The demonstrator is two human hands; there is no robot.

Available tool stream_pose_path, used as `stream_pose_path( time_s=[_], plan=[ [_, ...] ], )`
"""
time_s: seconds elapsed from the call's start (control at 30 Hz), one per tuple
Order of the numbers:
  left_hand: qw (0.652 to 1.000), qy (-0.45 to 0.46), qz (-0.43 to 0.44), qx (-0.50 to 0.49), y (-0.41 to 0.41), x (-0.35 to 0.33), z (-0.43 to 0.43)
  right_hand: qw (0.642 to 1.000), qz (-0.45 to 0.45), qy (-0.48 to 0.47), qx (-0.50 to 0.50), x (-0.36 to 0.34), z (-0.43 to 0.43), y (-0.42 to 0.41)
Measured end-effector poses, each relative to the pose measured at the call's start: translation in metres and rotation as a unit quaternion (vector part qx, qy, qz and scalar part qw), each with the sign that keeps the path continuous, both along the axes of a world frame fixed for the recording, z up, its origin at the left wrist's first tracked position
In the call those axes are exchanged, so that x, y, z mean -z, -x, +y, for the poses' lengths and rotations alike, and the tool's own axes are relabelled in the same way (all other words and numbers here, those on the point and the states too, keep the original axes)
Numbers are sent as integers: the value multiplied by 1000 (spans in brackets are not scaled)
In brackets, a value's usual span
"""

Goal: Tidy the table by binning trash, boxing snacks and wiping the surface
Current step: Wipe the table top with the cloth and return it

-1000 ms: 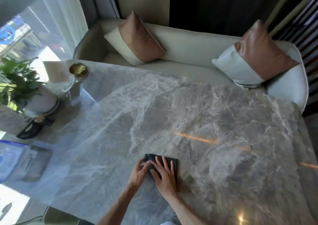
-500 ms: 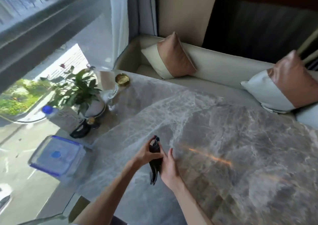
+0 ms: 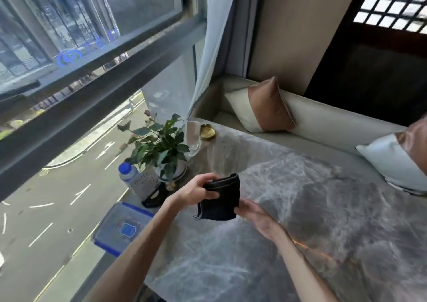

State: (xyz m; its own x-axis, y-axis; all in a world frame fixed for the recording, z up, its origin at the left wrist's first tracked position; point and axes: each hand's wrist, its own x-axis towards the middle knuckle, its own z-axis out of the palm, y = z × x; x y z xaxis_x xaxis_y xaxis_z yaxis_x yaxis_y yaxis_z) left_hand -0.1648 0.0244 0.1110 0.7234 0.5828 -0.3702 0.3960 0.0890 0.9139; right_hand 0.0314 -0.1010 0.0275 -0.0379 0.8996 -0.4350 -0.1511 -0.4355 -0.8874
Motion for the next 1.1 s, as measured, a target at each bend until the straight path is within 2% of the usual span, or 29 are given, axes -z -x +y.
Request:
stream_pose_path(
  time_s=[0.13, 0.23, 0.33, 0.43, 0.57, 0.7, 0.8, 0.97, 1.1],
  plan=[
    [975, 133, -92, -154, 27, 13, 15, 994, 70, 47, 64, 1, 16, 8],
    [947, 178, -102, -248, 40, 38, 11, 988, 100, 72, 93, -1, 32, 5],
    [914, 237, -95, -317, 45, 68, -2, 987, 108, 91, 81, 4, 45, 4],
    [891, 274, -78, -353, 47, 96, -9, 986, 68, 131, 78, 15, 59, 8],
    [861, 303, -70, -401, 44, 125, -15, 986, -46, 155, 46, 30, 93, 10],
    [834, 324, -56, -444, 35, 151, -7, 977, -189, 101, -15, 34, 151, 13],
    [814, 313, -45, -486, 19, 162, 3, 960, -262, 76, -58, 39, 198, 16],
    [749, 324, -63, -574, -13, 179, 27, 943, -301, 71, -119, 59, 260, 29],
    [706, 351, -74, -610, -31, 192, 41, 939, -298, 69, -155, 81, 295, 44]
  ],
)
